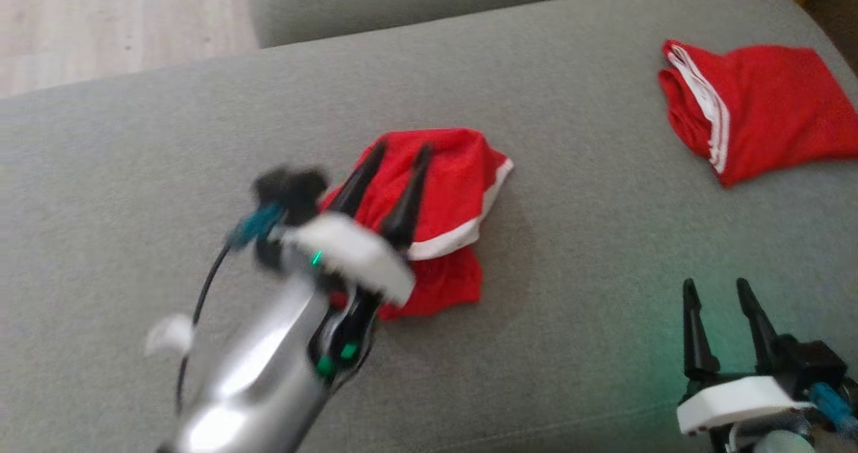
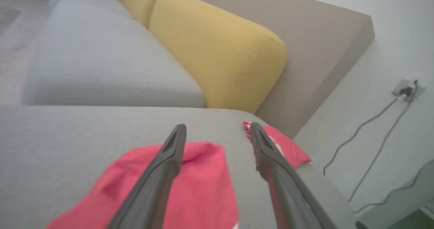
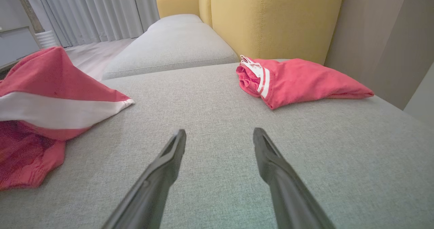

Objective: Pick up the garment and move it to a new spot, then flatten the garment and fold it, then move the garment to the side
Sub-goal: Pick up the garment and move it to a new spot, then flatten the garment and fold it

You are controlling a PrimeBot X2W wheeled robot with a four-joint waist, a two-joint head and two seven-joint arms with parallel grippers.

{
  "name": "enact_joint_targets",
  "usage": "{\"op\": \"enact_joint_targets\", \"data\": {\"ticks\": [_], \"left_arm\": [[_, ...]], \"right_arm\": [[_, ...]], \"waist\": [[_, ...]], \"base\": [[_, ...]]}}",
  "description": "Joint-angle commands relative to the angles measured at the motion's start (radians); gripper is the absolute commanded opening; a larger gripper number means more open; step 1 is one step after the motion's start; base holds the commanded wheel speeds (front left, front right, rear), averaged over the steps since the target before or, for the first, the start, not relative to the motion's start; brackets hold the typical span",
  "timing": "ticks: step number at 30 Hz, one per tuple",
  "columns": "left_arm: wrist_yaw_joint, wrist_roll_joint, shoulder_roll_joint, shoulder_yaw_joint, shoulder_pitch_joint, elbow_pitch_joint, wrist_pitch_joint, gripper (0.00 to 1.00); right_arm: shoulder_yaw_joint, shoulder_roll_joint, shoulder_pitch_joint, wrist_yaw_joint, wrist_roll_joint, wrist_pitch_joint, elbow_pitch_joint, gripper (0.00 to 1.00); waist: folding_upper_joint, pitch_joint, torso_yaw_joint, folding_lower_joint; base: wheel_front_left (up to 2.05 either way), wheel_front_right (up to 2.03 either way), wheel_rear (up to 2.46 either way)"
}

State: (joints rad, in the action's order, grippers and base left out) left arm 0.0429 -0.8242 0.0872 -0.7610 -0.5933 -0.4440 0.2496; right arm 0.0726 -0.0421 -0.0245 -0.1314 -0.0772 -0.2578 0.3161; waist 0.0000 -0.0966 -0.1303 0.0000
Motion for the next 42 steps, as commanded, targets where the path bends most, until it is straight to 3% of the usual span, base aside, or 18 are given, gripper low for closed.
{"op": "enact_joint_targets", "data": {"ticks": [1,6,12,31,42], "left_arm": [[0.023,0.024,0.043,0.076,0.051,0.078,0.012,1.00],[0.072,0.119,0.085,0.200,0.232,0.231,0.012,1.00],[0.094,0.286,0.096,0.315,0.423,0.332,0.012,1.00],[0.006,0.585,0.025,0.570,0.704,0.353,0.012,1.00],[-0.069,0.663,-0.016,0.647,0.747,0.349,0.012,1.00]], "right_arm": [[-0.010,-0.008,0.006,0.001,0.012,-0.004,-0.042,1.00],[0.028,-0.008,-0.014,0.001,0.033,-0.004,-0.064,1.00],[0.066,-0.008,-0.032,0.001,0.057,-0.004,-0.076,1.00],[0.076,-0.008,-0.059,0.001,0.050,-0.004,-0.053,1.00],[0.057,-0.008,-0.064,0.001,0.042,-0.004,-0.042,1.00]], "waist": [[0.0000,0.020,0.029,0.0000],[0.0000,0.042,0.078,0.0000],[0.0000,0.068,0.144,0.0000],[0.0000,0.123,0.225,0.0000],[0.0000,0.124,0.237,0.0000]], "base": [[0.00,0.00,0.00],[0.00,0.00,0.00],[0.00,0.00,0.00],[0.00,0.00,0.00],[0.00,0.00,0.00]]}}
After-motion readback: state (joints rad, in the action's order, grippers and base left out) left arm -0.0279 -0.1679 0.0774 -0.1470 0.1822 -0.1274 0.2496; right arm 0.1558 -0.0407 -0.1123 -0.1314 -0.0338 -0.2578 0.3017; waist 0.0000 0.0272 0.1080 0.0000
